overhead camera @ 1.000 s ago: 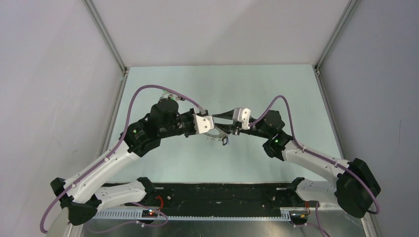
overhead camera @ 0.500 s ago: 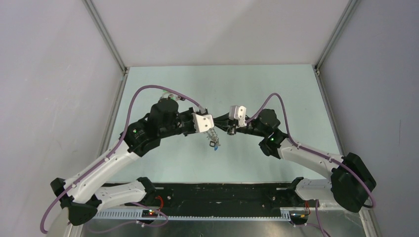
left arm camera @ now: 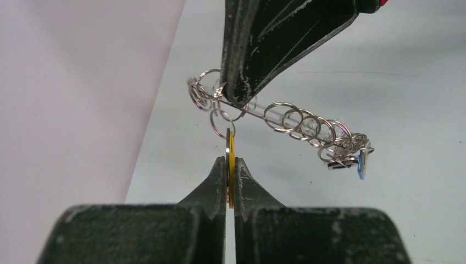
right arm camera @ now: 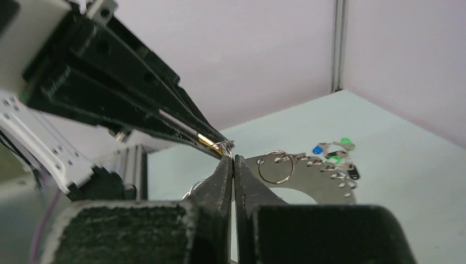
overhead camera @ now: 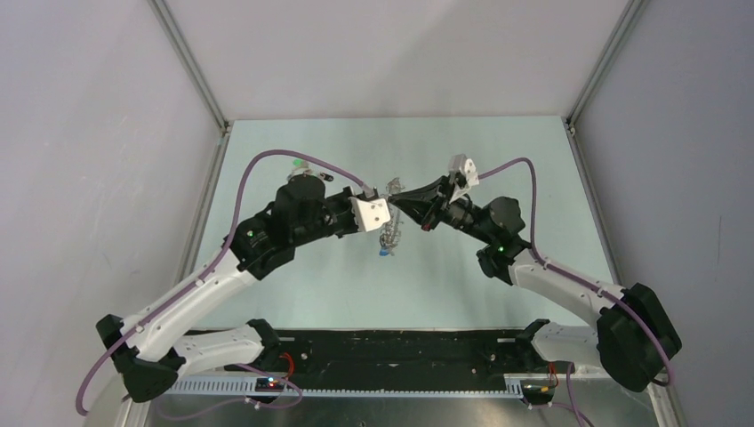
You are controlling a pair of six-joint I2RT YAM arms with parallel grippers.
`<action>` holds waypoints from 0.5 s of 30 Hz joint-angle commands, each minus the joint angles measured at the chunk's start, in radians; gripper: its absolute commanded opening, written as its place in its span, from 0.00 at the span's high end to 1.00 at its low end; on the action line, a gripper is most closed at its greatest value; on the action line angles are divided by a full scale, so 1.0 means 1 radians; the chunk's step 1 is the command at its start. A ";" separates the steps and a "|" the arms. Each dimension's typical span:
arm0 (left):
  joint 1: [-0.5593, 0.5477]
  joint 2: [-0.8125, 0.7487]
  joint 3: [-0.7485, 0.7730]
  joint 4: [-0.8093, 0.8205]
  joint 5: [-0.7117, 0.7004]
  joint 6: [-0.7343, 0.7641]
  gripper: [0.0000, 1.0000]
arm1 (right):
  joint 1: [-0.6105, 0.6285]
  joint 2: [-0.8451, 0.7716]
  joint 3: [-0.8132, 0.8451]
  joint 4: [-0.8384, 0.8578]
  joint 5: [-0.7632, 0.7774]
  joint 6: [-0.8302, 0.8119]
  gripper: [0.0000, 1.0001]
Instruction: Remove the keys from the keyring
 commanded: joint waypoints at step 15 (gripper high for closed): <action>0.036 0.086 0.008 0.056 -0.014 -0.066 1.00 | -0.043 0.006 -0.193 0.546 0.394 0.433 1.00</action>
